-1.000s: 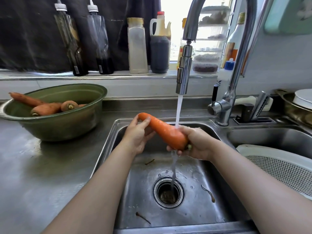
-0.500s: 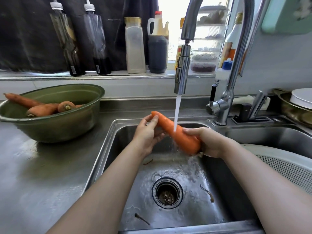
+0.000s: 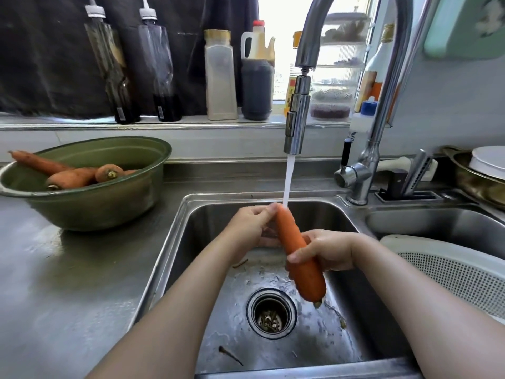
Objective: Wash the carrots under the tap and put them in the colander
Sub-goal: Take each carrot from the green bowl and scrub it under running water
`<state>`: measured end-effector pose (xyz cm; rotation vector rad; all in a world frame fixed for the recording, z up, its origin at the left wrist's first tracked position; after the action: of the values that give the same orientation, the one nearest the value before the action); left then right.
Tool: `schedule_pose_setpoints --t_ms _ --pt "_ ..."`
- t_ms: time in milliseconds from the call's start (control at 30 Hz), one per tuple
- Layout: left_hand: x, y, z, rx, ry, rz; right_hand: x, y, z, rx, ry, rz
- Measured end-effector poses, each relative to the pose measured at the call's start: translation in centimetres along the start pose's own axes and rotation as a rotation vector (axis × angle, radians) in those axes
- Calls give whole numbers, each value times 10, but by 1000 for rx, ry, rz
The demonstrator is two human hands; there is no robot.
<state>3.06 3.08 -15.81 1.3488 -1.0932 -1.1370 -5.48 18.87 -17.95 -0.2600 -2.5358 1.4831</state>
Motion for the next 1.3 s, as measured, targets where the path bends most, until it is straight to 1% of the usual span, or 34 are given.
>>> schedule_pose_setpoints --t_ms 67,133,233,300,367,400,433,500,567,633,700,767,833,933,1067,1133,1200,1300 --pt "6 -2 -2 -2 11 93 1 4 1 -34 10 -72" --pt "13 -1 -4 -33 60 158 5 7 1 -46 29 -98" --pt "15 2 -5 -78 131 173 7 5 1 -14 41 -107" --pt "13 5 -4 -114 206 167 8 2 -1 31 31 -70" --pt "10 7 -1 -146 265 157 7 1 1 72 -41 25" --pt "7 7 0 -135 260 128 4 1 2 85 -83 88" --pt "3 6 2 -112 215 81 2 0 2 96 -121 158" --pt "-6 4 3 -58 74 -16 0 -3 4 113 -174 315" --pt "-11 4 0 -12 -18 -38 -2 -7 4 128 -212 407" --pt "-9 4 -1 -20 -39 -30 -4 -9 2 121 -237 383" --pt "-9 4 -3 -26 -14 -74 -7 -8 2 109 -234 284" --pt "-13 4 -2 -48 16 -98 -10 -9 4 108 -201 167" --pt "-16 3 0 -56 39 -108 -12 -10 5 121 -161 105" --pt "-12 6 -2 -42 18 -135 -13 -14 5 135 -146 101" --pt "-5 5 -5 -66 -119 -104 -17 -16 6 141 -178 175" --pt "-4 5 -4 -72 -83 -75 -20 -19 6 163 -180 201" --pt "-6 7 -2 -97 17 -59 -22 -22 6 178 -164 200" --pt "-12 12 -2 -102 184 -144 -23 -24 6 191 -146 194"
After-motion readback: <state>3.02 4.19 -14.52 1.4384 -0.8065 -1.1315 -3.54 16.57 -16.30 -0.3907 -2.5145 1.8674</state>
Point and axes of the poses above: each hand's wrist, its own z-axis towards the middle knuckle, its own x-axis out of the back of the hand, y = z × x, the point moved 3 cm from there along z, towards the middle knuckle, and after that the axes turned 7 degrees about -y, right-handed, at the moved point
